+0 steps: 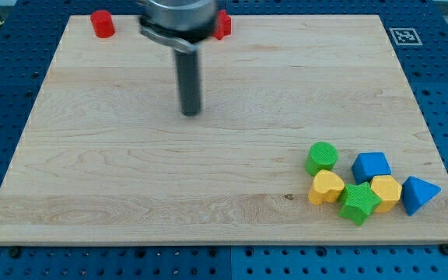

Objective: Move the arm to the top left corner

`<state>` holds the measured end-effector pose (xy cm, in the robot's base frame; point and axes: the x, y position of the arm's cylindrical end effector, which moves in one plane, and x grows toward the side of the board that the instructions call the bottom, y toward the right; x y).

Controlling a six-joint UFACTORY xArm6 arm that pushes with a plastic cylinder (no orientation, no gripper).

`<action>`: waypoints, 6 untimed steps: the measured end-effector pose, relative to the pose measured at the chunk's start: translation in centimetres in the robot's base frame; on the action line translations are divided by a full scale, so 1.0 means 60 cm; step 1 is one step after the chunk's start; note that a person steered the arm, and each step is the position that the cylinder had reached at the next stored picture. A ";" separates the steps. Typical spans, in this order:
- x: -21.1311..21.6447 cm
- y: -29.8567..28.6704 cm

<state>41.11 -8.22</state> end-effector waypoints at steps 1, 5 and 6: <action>-0.076 -0.144; -0.297 -0.367; -0.360 -0.367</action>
